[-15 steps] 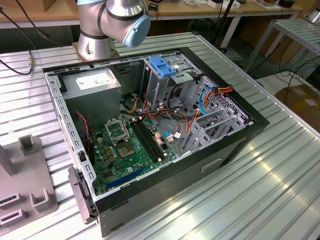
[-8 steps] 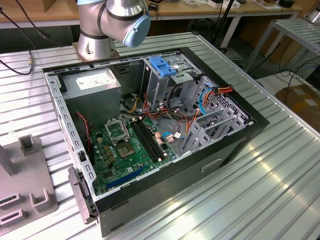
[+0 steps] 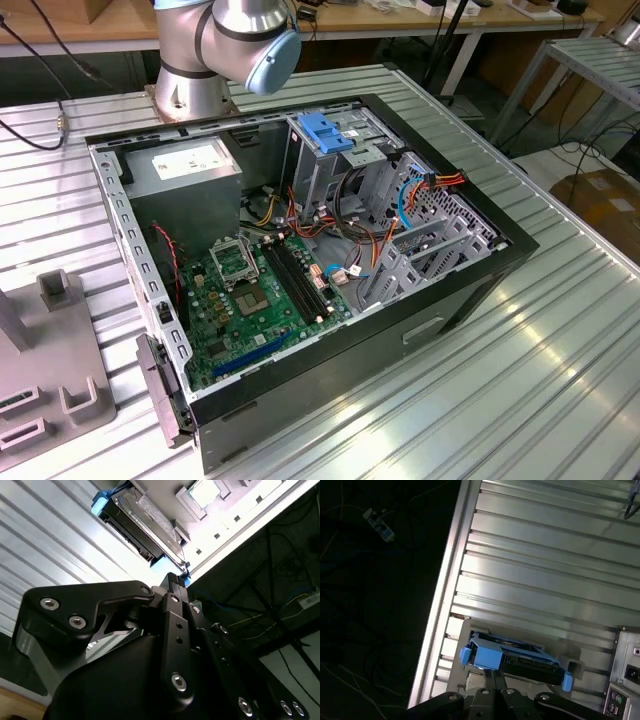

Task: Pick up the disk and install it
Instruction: 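Pick up the disk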

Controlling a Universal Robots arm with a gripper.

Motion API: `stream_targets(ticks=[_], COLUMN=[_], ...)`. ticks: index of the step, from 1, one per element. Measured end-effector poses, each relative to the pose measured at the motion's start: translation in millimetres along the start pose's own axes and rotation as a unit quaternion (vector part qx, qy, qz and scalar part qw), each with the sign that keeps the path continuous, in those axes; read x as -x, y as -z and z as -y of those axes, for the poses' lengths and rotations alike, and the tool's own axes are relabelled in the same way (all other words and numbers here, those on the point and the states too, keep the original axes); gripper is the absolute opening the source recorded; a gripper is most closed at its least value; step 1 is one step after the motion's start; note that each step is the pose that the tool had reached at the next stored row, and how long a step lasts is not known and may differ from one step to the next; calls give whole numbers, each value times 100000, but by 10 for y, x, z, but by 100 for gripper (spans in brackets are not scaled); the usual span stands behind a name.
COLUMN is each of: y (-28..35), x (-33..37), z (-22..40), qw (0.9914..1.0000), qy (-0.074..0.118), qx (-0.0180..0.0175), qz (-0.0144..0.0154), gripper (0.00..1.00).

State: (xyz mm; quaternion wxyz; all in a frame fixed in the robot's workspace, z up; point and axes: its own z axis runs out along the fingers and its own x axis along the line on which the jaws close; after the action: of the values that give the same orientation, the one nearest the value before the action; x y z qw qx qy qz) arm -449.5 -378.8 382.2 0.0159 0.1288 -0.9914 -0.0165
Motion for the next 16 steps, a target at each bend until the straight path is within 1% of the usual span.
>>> stream_targets(ticks=[1, 3, 4, 5, 6, 8, 10, 11, 13, 14, 15, 16], y=[0, 0, 0, 0, 0, 0, 0, 0, 0, 0, 0, 0], x=[0, 0, 0, 0, 0, 0, 0, 0, 0, 0, 0, 0], z=[0, 0, 0, 0, 0, 0, 0, 0, 0, 0, 0, 0], qw=[99981, 99914, 99852, 99801, 99634, 99349, 99137, 99016, 98742, 98578, 98340, 98183], qy=[1923, 4131, 5436, 6303, 8536, 11384, 13093, 13980, 15798, 16784, 18125, 18955], qx=[-51, -111, -147, -171, -231, -309, -357, -379, -429, -458, -495, -520], qz=[-71, -151, -199, -230, -316, -419, -480, -518, -582, -617, -667, -698], gripper=[11, 11, 11, 11, 11, 11, 11, 11, 11, 11, 11, 11])
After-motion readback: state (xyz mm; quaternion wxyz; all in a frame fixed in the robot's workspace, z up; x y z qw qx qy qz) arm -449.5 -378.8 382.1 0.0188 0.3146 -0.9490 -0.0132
